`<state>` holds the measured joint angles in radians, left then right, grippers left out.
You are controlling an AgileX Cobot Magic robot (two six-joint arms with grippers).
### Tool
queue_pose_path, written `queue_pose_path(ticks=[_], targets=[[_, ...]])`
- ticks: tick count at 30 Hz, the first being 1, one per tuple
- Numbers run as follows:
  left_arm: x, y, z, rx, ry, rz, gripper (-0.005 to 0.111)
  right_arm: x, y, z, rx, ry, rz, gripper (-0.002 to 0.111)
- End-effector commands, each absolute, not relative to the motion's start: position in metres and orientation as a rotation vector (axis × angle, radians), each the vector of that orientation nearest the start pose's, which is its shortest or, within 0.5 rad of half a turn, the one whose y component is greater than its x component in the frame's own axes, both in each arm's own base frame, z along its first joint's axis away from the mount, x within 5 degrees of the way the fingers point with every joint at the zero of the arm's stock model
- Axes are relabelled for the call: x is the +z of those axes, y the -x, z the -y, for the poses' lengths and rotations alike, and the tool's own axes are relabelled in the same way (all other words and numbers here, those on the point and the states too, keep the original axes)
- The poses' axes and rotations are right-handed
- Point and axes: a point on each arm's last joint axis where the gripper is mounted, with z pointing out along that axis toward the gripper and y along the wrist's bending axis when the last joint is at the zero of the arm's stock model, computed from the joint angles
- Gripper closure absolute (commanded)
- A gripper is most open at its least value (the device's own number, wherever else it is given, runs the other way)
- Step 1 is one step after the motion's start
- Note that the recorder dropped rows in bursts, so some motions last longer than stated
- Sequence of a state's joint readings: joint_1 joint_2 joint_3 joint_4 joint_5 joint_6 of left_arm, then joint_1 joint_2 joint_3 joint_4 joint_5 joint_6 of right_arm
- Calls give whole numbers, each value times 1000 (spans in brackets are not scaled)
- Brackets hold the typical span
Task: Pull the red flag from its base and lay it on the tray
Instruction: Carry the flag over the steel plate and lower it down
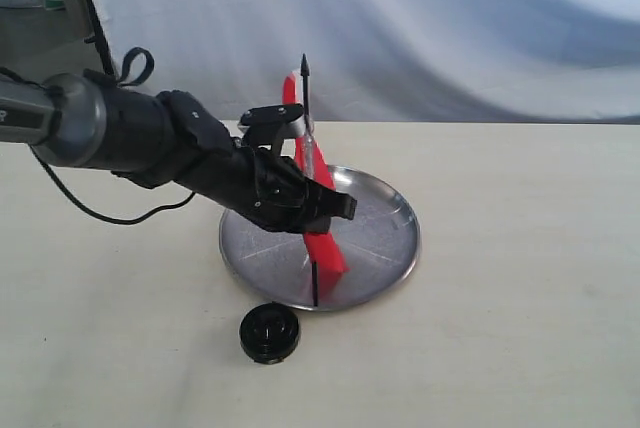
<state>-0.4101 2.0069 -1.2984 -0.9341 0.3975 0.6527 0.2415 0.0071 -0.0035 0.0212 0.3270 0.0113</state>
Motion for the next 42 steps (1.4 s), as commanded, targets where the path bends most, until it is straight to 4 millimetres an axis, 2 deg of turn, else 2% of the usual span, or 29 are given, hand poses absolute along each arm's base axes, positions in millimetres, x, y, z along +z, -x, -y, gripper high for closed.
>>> queue_pose_path(ticks=[1, 7, 9, 12, 13, 14, 20, 25, 30, 33, 37, 40, 42], targets=[[162, -390, 209, -796, -415, -2456, 107, 184, -52, -14, 206, 192, -1798, 109], [168, -401, 214, -838, -367, -2403, 107, 184, -52, -14, 206, 192, -1798, 109], [170, -405, 214, -876, -253, -2383, 107, 184, -52, -14, 206, 192, -1798, 109], [172, -413, 216, -1027, -89, -2288, 107, 184, -52, -14, 206, 192, -1798, 109], [169, -417, 216, -1097, -34, -2258, 107, 184, -52, -14, 206, 192, -1798, 109], [162, -417, 216, -1133, -61, -2255, 107, 184, -52, -14, 206, 192, -1798, 109], [115, -431, 192, -1143, 15, -2334, 107, 184, -52, -14, 206, 192, -1798, 109], [112, -432, 188, -1134, -66, -2316, 107, 184, -52, -14, 206, 192, -1798, 109], [105, -432, 187, -1124, -37, -2336, 105, 184, -52, -14, 206, 192, -1798, 109], [96, -432, 187, -1130, -20, -2356, 91, 184, -52, -14, 206, 192, -1798, 109], [88, -431, 187, -1128, -12, -2374, 65, 184, -52, -14, 206, 192, -1798, 109], [87, -431, 187, -1127, -5, -2378, 52, 184, -52, -14, 206, 192, -1798, 109], [87, -431, 187, -1127, -5, -2378, 49, 184, -52, -14, 206, 192, -1798, 109]])
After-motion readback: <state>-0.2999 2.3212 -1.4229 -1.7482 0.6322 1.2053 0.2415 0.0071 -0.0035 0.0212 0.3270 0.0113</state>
